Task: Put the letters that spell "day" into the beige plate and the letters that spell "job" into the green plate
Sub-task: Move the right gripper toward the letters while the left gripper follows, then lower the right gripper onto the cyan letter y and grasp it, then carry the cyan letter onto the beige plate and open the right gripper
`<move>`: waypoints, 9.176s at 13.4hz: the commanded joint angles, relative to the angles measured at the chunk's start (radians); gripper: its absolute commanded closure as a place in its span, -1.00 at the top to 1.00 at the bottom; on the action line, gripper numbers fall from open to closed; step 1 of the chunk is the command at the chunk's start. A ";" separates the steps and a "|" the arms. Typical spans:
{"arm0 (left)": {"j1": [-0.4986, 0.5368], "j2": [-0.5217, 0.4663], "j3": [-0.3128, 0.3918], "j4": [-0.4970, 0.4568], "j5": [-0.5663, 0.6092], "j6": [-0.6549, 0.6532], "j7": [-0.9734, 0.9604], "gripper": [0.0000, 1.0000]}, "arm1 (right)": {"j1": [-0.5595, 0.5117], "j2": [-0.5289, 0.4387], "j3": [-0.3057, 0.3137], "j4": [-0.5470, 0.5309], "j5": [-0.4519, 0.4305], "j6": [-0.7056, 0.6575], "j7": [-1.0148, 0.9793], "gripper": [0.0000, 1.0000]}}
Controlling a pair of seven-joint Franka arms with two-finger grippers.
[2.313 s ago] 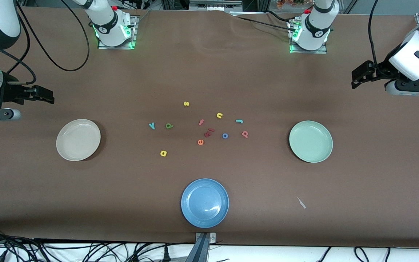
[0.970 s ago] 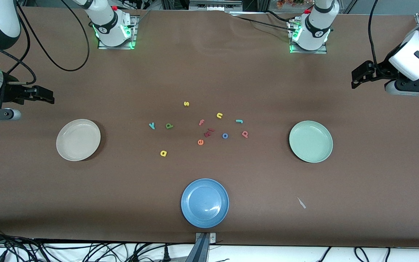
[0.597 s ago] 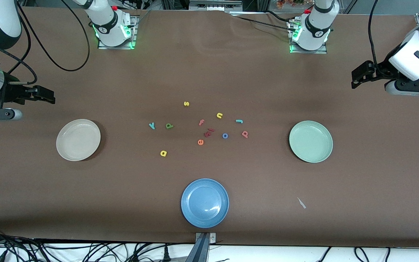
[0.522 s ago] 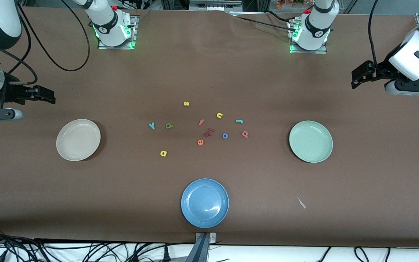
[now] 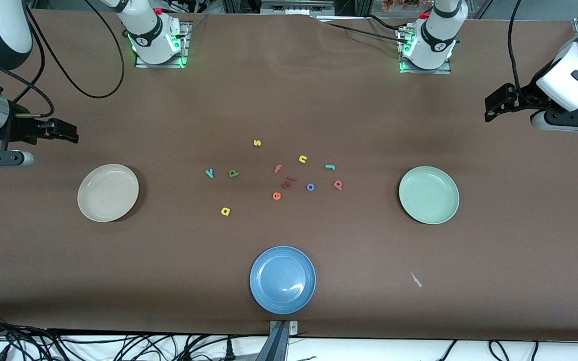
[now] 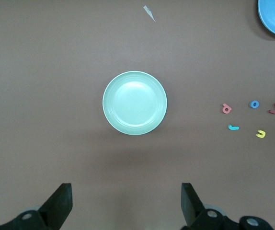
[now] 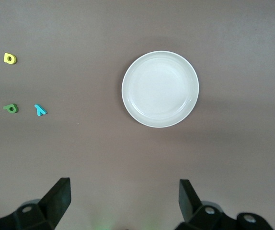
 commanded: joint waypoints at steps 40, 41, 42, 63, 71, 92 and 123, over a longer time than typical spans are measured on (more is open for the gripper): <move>-0.278 0.455 -0.068 -0.019 0.093 0.335 -0.163 1.00 | 0.363 0.203 0.015 -0.390 0.067 0.713 0.086 1.00; -0.278 0.455 -0.068 -0.021 0.093 0.335 -0.163 1.00 | 0.363 0.203 0.028 -0.423 0.066 0.759 0.084 1.00; -0.278 0.455 -0.068 -0.021 0.093 0.335 -0.163 1.00 | 0.363 0.203 0.034 -0.440 0.067 0.779 0.084 1.00; -0.275 0.454 -0.069 -0.055 0.093 0.361 -0.184 1.00 | 0.394 0.309 0.043 -0.497 0.059 0.954 -0.077 1.00; -0.293 0.458 -0.068 -0.064 0.093 0.398 -0.226 1.00 | 0.394 0.330 0.045 -0.557 0.061 1.051 -0.079 0.84; -0.292 0.468 -0.068 -0.088 0.093 0.450 -0.237 1.00 | 0.392 0.350 0.066 -0.549 0.069 1.057 -0.063 -0.98; -0.298 0.485 -0.068 -0.102 0.091 0.492 -0.278 0.89 | 0.224 0.280 -0.265 -0.412 0.076 0.744 -0.106 1.00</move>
